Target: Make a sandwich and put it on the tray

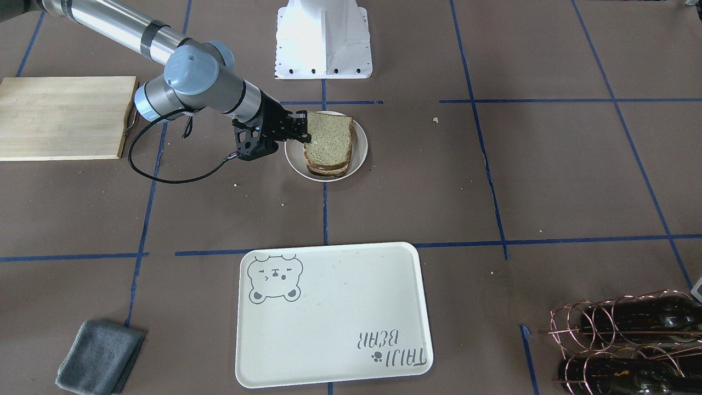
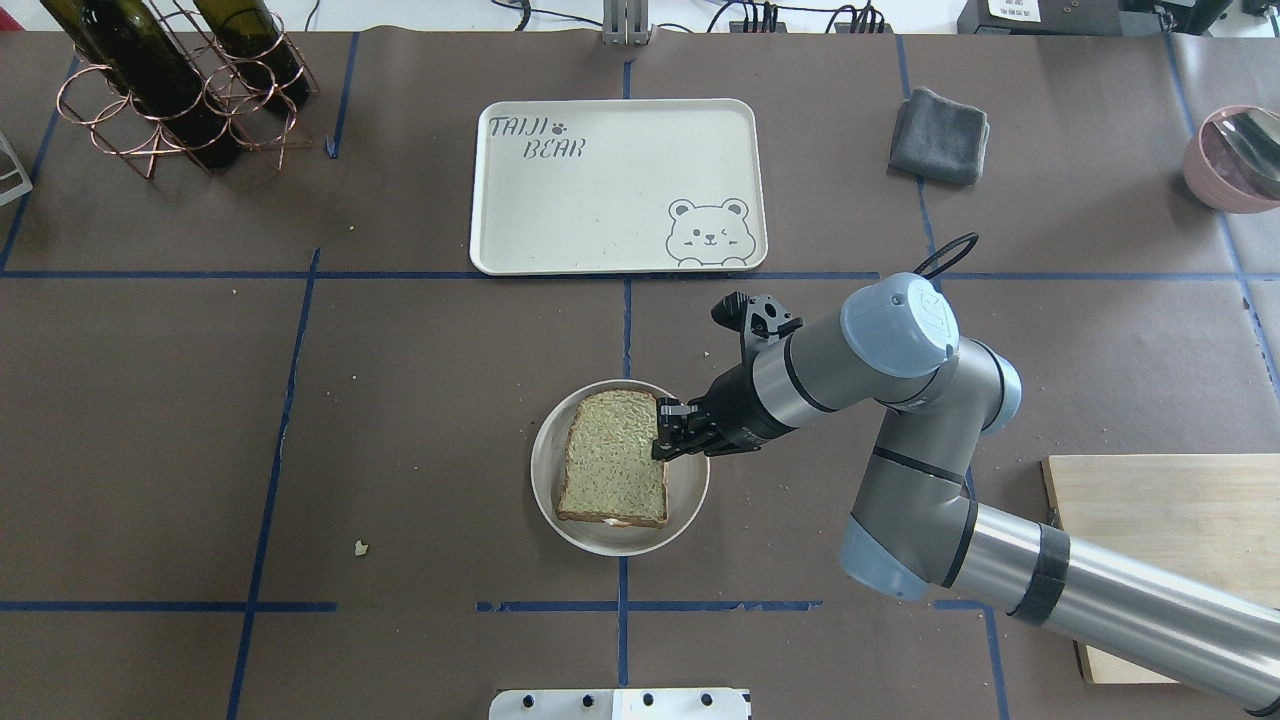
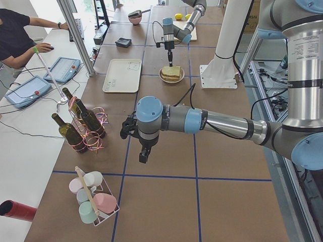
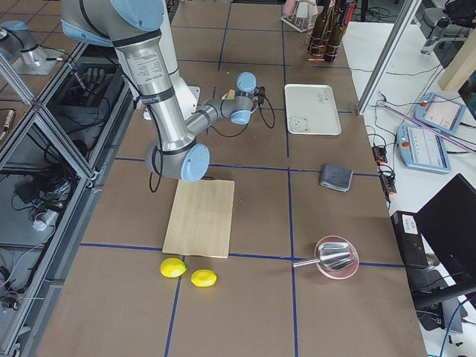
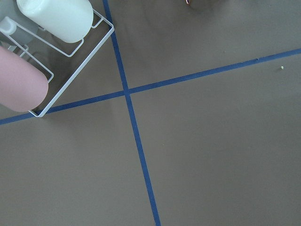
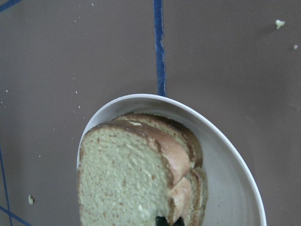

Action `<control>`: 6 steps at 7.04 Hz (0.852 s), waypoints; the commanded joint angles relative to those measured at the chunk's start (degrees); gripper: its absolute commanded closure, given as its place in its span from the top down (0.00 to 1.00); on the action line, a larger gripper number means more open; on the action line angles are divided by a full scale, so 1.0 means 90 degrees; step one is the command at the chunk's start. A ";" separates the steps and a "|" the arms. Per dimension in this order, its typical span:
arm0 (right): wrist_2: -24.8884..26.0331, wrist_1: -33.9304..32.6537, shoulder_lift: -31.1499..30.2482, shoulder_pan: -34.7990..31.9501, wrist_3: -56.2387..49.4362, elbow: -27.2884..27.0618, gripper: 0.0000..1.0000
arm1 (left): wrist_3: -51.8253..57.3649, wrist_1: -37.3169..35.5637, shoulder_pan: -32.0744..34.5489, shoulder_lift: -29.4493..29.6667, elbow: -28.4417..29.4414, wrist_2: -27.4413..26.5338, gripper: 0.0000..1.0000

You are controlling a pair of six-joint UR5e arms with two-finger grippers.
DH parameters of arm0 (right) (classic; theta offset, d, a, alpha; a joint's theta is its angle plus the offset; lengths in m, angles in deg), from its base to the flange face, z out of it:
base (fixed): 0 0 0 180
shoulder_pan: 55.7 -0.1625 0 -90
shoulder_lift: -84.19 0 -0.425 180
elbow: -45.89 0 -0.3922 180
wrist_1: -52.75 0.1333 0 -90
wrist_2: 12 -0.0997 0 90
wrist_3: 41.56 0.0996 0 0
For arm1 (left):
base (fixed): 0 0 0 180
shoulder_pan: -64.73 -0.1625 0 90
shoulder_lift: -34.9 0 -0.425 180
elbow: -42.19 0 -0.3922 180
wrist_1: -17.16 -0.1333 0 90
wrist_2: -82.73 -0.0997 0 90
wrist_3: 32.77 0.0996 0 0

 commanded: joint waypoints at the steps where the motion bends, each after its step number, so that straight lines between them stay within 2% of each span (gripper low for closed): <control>1: 0.0083 0.0003 -0.0001 0.0038 -0.0010 0.0042 0.00 | 0.0000 0.0000 0.0000 0.0000 -0.0002 0.0000 1.00; 2: 0.0083 0.0023 -0.0001 0.0038 -0.0010 0.0042 0.17 | 0.0000 0.0000 0.0000 0.0000 -0.0002 0.0000 1.00; 3: 0.0093 0.0023 0.0009 0.0048 -0.0010 0.0042 0.58 | 0.0000 0.0000 -0.0010 0.0000 0.0008 0.0000 1.00; 4: 0.0103 0.0023 0.0019 0.0048 0.0000 0.0033 0.82 | 0.0010 0.0000 -0.0010 0.0000 0.0028 0.0010 1.00; 5: 0.0103 0.0023 0.0028 0.0038 0.0019 0.0023 1.00 | -0.0010 0.0135 -0.0029 0.0000 0.0086 0.0483 1.00; 6: 0.0103 0.0033 0.0028 -0.0039 0.0039 -0.0026 1.00 | -0.0058 0.0659 -0.0068 -0.0019 0.0251 0.0952 1.00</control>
